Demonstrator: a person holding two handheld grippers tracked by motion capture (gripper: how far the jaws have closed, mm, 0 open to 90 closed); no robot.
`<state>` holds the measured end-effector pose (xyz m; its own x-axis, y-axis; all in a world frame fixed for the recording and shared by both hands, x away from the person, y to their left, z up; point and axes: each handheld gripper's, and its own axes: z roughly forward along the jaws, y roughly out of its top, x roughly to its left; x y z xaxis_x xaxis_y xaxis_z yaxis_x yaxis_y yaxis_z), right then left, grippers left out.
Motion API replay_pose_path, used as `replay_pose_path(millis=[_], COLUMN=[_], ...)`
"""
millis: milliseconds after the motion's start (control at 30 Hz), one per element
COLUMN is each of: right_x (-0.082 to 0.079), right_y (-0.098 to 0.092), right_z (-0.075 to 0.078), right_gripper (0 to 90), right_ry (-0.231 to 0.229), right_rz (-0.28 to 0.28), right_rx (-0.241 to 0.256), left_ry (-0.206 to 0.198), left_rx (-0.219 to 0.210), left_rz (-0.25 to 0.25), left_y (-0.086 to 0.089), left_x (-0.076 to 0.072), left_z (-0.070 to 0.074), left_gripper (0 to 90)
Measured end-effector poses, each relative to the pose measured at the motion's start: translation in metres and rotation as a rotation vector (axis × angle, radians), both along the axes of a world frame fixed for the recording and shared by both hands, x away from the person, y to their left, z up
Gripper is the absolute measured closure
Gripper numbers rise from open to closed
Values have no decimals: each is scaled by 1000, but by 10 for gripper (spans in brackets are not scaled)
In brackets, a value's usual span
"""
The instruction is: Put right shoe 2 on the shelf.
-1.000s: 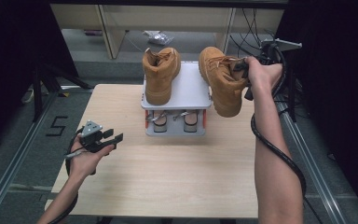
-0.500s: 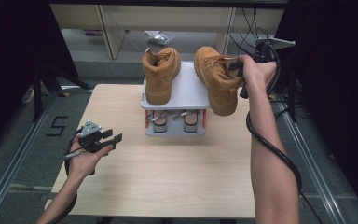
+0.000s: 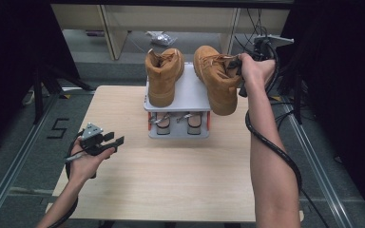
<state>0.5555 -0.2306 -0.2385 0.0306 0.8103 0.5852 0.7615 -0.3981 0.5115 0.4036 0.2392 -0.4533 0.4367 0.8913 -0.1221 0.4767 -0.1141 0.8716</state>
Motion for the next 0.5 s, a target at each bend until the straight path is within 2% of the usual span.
replay_pose_path(millis=[233, 267, 300, 500], right_x=[5, 6, 7, 12], right_y=[5, 6, 6, 12], right_z=[-2, -3, -3, -2], right_gripper=[839, 838, 838, 836], right_ry=[-1, -14, 4, 10], right_rz=[-2, 1, 1, 6], right_rx=[2, 20, -2, 14], left_ry=[2, 2, 4, 5], left_rx=[-3, -4, -3, -3], left_rz=[-1, -2, -2, 3], left_y=[0, 0, 0, 2], left_x=[0, 0, 0, 0], left_z=[-1, -2, -2, -2], left_gripper=[509, 509, 509, 509])
